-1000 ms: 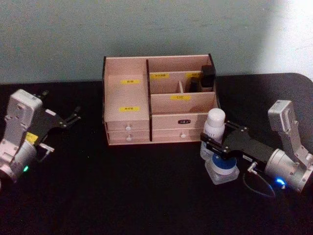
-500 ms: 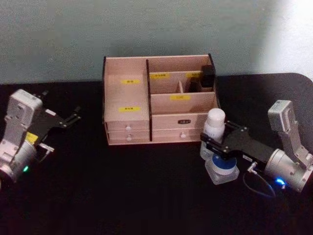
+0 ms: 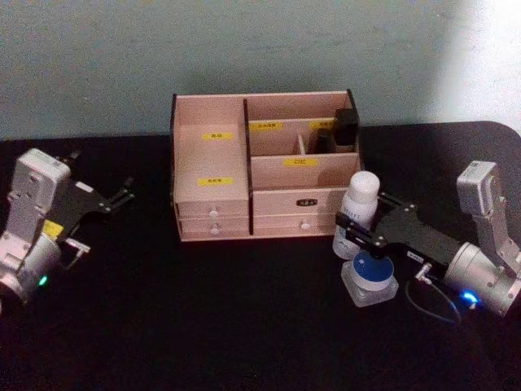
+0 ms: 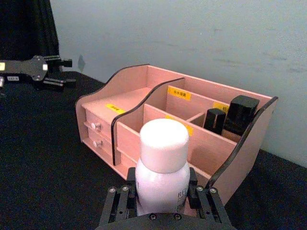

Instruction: Pick up the facial cleanser and watermelon frost from the table and place them into the tiered storage box.

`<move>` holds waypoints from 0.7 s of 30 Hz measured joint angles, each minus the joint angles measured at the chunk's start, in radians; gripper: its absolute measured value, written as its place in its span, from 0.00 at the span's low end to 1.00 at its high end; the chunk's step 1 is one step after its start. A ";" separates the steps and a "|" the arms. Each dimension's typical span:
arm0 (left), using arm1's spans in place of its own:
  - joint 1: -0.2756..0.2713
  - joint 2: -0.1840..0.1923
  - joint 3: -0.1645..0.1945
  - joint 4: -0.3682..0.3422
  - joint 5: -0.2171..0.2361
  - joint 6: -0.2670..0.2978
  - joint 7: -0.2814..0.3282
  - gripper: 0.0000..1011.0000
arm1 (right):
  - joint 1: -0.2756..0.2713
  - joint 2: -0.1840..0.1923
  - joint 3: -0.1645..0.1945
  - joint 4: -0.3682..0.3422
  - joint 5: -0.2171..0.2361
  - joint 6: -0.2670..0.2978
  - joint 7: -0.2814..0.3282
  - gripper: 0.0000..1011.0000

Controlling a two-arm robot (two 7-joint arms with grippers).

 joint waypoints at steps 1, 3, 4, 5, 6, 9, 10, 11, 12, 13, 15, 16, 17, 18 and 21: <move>0.000 0.000 0.000 0.000 0.000 0.000 0.000 0.99 | 0.000 0.000 0.001 0.000 0.002 -0.001 0.001 0.58; 0.000 0.000 0.000 0.000 0.000 0.000 0.000 0.99 | 0.001 0.000 0.003 -0.003 0.008 -0.003 0.004 0.58; 0.000 0.000 0.000 0.000 0.000 0.000 0.000 0.99 | 0.001 0.000 0.003 -0.005 0.010 -0.003 0.005 0.58; 0.000 0.000 0.000 0.000 0.000 0.000 0.000 0.99 | 0.001 0.001 0.004 -0.006 0.012 -0.003 0.007 0.58; 0.000 0.000 0.000 0.000 0.000 0.000 0.000 0.99 | 0.001 0.002 0.005 -0.012 0.018 -0.002 0.010 0.58; 0.000 0.000 0.000 0.000 0.000 0.000 0.000 0.99 | 0.001 0.004 0.006 -0.021 0.032 0.004 0.019 0.58; 0.000 0.000 0.000 0.000 0.000 0.000 0.000 0.99 | 0.002 0.006 0.006 -0.027 0.042 0.009 0.027 0.58; 0.000 0.000 0.000 0.000 0.000 0.000 0.000 0.99 | 0.003 0.007 0.006 -0.030 0.047 0.012 0.031 0.58; 0.000 0.000 0.000 0.000 0.000 0.000 0.000 0.99 | 0.005 0.011 0.006 -0.039 0.057 0.017 0.039 0.58; 0.000 0.000 0.000 0.000 0.000 0.000 0.000 0.99 | 0.005 0.011 0.006 -0.039 0.057 0.017 0.039 0.58; 0.000 0.000 0.000 0.000 0.000 0.000 0.000 0.99 | 0.008 0.016 0.006 -0.053 0.071 0.025 0.049 0.58; 0.000 0.000 0.000 0.000 0.000 0.000 0.000 0.99 | 0.011 0.021 0.006 -0.062 0.082 0.031 0.056 0.58; 0.000 0.000 0.000 0.000 0.000 0.000 0.000 0.99 | 0.012 0.023 0.006 -0.066 0.088 0.034 0.059 0.58; 0.000 0.000 0.000 0.000 0.000 0.000 0.000 0.99 | 0.014 0.026 0.005 -0.070 0.093 0.037 0.063 0.58; 0.000 0.000 0.000 0.000 0.000 0.000 0.000 0.99 | 0.022 0.035 0.002 -0.086 0.111 0.045 0.076 0.58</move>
